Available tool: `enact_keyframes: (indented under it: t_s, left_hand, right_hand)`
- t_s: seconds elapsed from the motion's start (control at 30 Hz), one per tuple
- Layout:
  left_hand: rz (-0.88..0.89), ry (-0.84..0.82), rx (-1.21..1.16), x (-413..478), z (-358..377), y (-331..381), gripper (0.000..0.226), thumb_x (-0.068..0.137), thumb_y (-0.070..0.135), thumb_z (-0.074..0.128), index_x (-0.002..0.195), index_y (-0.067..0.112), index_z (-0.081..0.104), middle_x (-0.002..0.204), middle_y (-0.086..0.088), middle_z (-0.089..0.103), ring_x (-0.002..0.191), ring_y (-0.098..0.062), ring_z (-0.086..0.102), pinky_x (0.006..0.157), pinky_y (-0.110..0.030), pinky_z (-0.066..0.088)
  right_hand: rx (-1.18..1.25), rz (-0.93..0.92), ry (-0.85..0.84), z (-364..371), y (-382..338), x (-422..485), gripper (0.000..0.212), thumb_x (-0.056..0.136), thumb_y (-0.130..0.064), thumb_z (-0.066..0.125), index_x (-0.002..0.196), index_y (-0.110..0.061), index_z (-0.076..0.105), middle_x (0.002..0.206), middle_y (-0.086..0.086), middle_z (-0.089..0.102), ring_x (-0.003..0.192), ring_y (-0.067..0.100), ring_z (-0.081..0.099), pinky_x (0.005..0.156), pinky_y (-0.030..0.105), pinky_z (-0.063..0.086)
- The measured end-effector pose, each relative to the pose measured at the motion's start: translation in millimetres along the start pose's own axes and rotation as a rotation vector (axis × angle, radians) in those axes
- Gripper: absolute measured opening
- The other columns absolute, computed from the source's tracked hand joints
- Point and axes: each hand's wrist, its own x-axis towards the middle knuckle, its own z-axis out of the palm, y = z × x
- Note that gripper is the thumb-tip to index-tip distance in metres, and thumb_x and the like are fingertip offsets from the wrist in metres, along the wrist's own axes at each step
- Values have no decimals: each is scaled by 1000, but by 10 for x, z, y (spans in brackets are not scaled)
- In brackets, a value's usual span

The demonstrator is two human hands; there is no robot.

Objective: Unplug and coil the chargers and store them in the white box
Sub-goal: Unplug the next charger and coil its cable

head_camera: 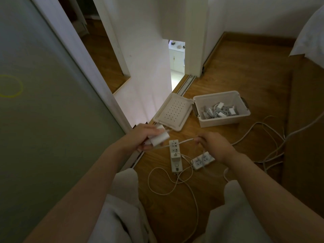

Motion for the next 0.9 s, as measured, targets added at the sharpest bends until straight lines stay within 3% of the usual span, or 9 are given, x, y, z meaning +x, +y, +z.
enact_keyframes:
  t_s: [0.07, 0.17, 0.23, 0.3, 0.47, 0.53, 0.63, 0.77, 0.9]
  left_hand:
    - [-26, -42, 187, 25, 43, -70, 35, 92, 29, 53, 106, -2, 63, 80, -12, 62, 57, -17, 49, 48, -20, 35]
    - [6, -32, 352, 85, 117, -148, 37, 93, 29, 55, 100, -6, 63, 72, -7, 56, 54, -14, 49, 45, -18, 36]
    - [28, 21, 348, 108, 123, -181, 27, 92, 28, 56, 95, 2, 64, 70, -3, 55, 50, -9, 49, 44, -17, 38]
    - [62, 104, 328, 125, 109, -207, 18, 92, 27, 58, 94, 10, 64, 71, -1, 56, 49, -4, 51, 45, -17, 41]
    - [126, 358, 261, 186, 115, -254, 14, 87, 29, 65, 91, 16, 59, 84, -5, 57, 61, -19, 58, 51, -27, 50]
    - [158, 451, 260, 202, 123, -262, 20, 86, 30, 65, 93, 13, 56, 87, -1, 57, 68, -21, 60, 55, -30, 51]
    - [207, 452, 415, 211, 148, -305, 21, 87, 30, 64, 98, 18, 51, 91, 9, 53, 81, -8, 56, 63, -22, 46]
    - [269, 450, 520, 234, 194, -353, 22, 91, 25, 58, 106, 16, 44, 100, 6, 46, 82, -3, 49, 66, -13, 40]
    - [314, 519, 633, 259, 268, -334, 28, 94, 26, 51, 114, 8, 44, 109, 2, 39, 86, -8, 46, 74, -17, 42]
  right_hand:
    - [-13, -5, 68, 9, -13, 7, 23, 98, -27, 40, 83, -23, 58, 78, -5, 57, 70, 8, 53, 57, 18, 33]
    - [50, 18, 147, 35, -68, 2, 24, 98, -25, 42, 89, -16, 62, 80, 1, 59, 73, 15, 56, 60, 24, 41]
    - [111, 16, 204, 23, -116, -21, 21, 97, -26, 44, 90, -18, 62, 73, -3, 57, 72, 17, 55, 61, 29, 43]
    - [141, -17, 246, -6, -215, -67, 18, 97, -27, 46, 87, -22, 60, 63, -11, 51, 60, 10, 51, 54, 23, 37]
    - [83, -107, 214, 10, -477, -228, 35, 96, -30, 48, 63, -35, 38, 52, -11, 43, 47, 3, 41, 47, 16, 28]
    - [92, -117, 169, 58, -497, -242, 24, 97, -31, 46, 73, -30, 47, 55, -10, 45, 49, 3, 42, 47, 15, 28]
    - [103, -124, 176, 120, -479, -230, 16, 97, -32, 44, 90, -23, 56, 59, -11, 47, 51, 2, 43, 48, 15, 27]
    - [162, -94, 199, 124, -476, -222, 15, 97, -30, 44, 91, -24, 55, 61, -10, 48, 52, 2, 44, 46, 15, 29]
    - [145, -117, 186, 197, -524, -243, 17, 98, -31, 40, 97, -22, 54, 68, -7, 56, 56, 7, 51, 47, 15, 34]
